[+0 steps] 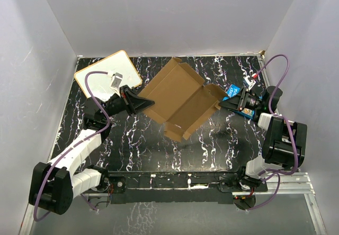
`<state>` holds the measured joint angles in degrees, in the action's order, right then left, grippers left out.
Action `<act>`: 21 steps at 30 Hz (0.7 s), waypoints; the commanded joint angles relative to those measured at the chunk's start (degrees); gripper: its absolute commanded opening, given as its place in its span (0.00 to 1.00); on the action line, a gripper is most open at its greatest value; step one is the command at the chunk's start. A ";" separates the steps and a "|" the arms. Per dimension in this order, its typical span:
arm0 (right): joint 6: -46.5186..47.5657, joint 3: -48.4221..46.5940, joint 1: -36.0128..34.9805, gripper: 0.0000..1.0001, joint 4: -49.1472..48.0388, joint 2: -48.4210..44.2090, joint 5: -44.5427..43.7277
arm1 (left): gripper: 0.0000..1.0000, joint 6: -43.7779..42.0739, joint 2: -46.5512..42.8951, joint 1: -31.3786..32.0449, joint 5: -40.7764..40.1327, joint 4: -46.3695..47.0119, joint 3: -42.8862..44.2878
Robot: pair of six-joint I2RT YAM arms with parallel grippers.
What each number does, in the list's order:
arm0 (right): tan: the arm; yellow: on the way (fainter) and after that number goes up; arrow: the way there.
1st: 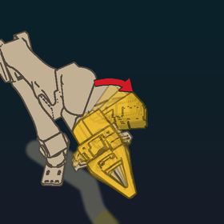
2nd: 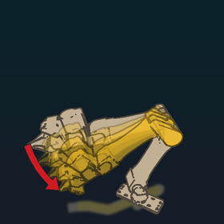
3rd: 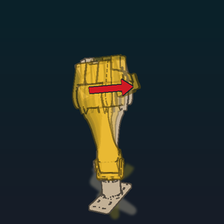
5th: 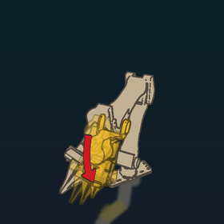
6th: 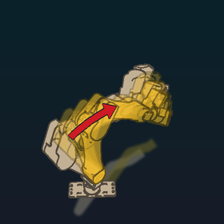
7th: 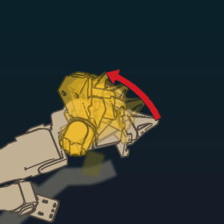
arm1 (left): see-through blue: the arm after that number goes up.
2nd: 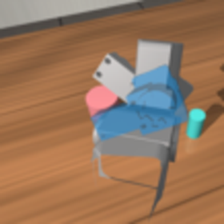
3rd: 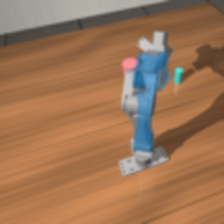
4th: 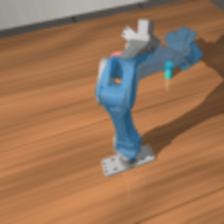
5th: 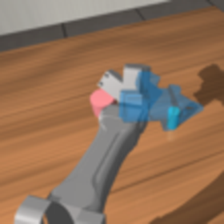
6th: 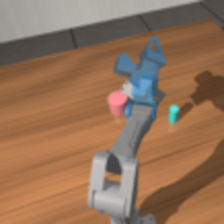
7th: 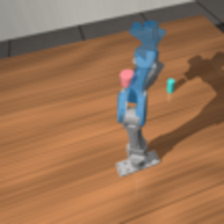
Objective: Fold the paper box
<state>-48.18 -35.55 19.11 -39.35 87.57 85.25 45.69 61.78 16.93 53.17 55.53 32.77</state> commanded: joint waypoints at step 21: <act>17.65 -3.43 -0.04 0.16 14.85 -3.73 -0.90 | 0.00 -9.40 -3.39 -0.14 -5.89 -11.38 0.62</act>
<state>-41.25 -35.94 18.92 -32.60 86.52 84.51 39.70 60.20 16.93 49.23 47.86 32.14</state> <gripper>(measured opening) 0.102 0.013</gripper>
